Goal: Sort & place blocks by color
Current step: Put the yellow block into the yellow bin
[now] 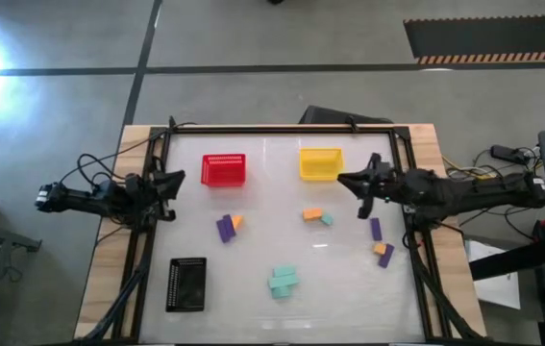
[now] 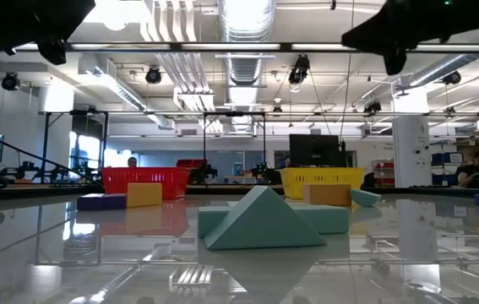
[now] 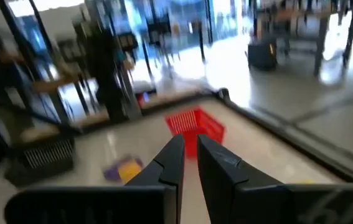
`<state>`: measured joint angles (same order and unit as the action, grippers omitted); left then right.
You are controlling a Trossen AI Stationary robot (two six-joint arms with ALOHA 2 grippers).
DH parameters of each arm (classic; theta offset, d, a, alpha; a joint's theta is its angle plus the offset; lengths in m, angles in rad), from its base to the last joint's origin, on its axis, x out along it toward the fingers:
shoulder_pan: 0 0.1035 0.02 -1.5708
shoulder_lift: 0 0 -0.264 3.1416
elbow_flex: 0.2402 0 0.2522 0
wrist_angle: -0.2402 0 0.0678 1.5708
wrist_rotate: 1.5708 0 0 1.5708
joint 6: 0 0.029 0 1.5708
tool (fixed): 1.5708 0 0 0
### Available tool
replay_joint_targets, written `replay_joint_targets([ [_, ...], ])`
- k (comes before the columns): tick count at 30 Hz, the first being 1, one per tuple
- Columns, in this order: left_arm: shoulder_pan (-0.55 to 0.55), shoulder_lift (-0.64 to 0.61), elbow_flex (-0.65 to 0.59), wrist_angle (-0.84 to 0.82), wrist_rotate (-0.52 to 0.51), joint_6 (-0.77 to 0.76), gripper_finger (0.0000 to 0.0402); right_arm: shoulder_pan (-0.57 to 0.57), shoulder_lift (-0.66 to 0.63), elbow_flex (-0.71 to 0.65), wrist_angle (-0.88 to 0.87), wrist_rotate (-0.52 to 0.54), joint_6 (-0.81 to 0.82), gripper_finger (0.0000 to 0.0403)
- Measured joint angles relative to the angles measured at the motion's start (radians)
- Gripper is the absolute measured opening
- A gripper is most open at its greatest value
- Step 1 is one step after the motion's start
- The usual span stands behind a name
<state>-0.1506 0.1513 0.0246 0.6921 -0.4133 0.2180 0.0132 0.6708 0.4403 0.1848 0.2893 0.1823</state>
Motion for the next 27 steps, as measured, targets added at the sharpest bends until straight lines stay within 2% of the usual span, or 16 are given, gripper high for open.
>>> replay_joint_targets([
  [12, 0.000, 0.006, 0.000, 0.000, 0.000, -0.001, 0.0012, -0.001, 0.313, 0.334, -0.377, -0.001, -0.027, 0.0034],
  [27, 0.000, 0.005, 0.000, 0.007, 0.000, -0.001, 0.0012, -0.001, 0.632, 0.645, -0.705, -0.014, -0.226, 0.0034],
])
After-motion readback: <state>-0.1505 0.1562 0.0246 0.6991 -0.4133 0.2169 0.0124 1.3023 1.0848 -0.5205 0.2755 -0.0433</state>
